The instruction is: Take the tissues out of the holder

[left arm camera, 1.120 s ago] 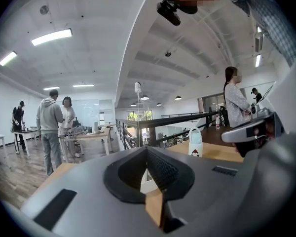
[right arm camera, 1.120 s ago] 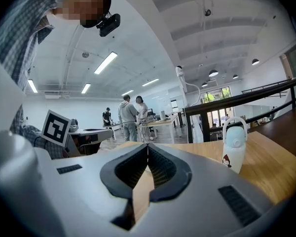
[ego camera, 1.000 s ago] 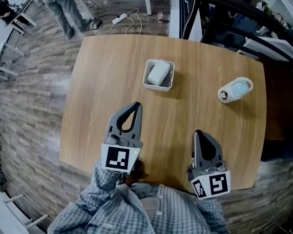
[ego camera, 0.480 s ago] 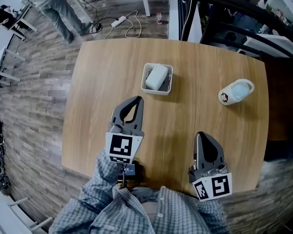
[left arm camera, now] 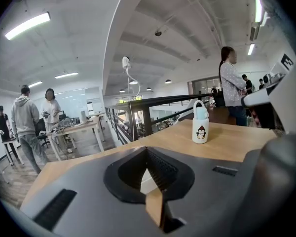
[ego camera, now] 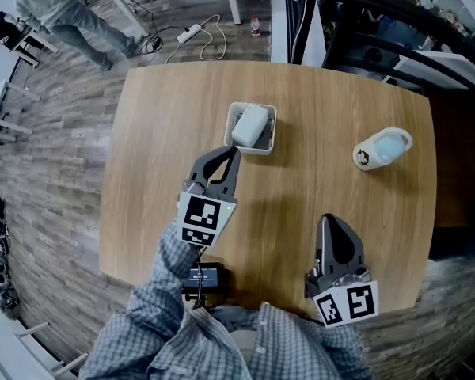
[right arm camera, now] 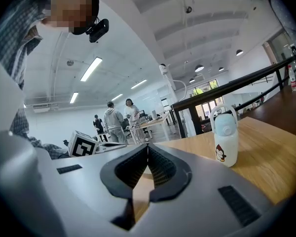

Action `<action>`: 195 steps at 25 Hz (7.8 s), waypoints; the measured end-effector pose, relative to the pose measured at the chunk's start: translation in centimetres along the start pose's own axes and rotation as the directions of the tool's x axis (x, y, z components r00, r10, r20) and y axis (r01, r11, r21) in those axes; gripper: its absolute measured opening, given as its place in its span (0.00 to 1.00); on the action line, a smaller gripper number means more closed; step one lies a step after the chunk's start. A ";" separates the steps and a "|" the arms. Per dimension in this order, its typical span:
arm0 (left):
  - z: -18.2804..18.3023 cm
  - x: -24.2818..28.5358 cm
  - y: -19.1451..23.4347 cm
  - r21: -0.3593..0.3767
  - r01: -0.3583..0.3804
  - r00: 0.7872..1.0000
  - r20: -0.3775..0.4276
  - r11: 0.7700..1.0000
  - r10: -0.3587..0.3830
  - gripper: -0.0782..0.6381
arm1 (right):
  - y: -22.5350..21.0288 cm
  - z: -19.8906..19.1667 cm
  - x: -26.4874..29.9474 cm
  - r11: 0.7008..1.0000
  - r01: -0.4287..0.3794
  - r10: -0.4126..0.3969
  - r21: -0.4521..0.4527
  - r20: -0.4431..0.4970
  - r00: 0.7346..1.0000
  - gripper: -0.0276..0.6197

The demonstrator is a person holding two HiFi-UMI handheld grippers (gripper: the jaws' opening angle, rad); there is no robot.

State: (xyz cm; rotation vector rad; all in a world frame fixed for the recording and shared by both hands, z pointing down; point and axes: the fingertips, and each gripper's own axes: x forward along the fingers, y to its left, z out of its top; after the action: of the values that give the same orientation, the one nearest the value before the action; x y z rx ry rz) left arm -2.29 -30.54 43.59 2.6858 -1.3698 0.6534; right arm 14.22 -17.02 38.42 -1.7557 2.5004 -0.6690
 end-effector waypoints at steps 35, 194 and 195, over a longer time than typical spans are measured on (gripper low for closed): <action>-4.6 8.6 1.5 0.092 0.014 0.982 -0.189 0.996 0.004 0.55 | -3.2 -2.2 0.6 0.989 0.062 -0.053 0.137 -0.069 0.996 0.06; 4.6 -18.4 -4.4 -0.044 -0.099 0.987 0.126 0.994 0.104 0.47 | 4.9 2.0 -5.8 0.994 0.004 0.003 -0.112 0.055 0.998 0.06; 4.6 -18.5 -4.4 -0.046 -0.100 0.986 0.126 0.994 0.105 0.47 | 5.0 2.1 -5.8 0.994 0.003 0.003 -0.113 0.055 0.998 0.06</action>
State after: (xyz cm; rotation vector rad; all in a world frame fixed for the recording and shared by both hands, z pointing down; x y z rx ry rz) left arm -6.81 -14.88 32.77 2.6836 -1.5429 0.4626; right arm 12.46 -11.09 33.48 -1.7825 2.5483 -0.4806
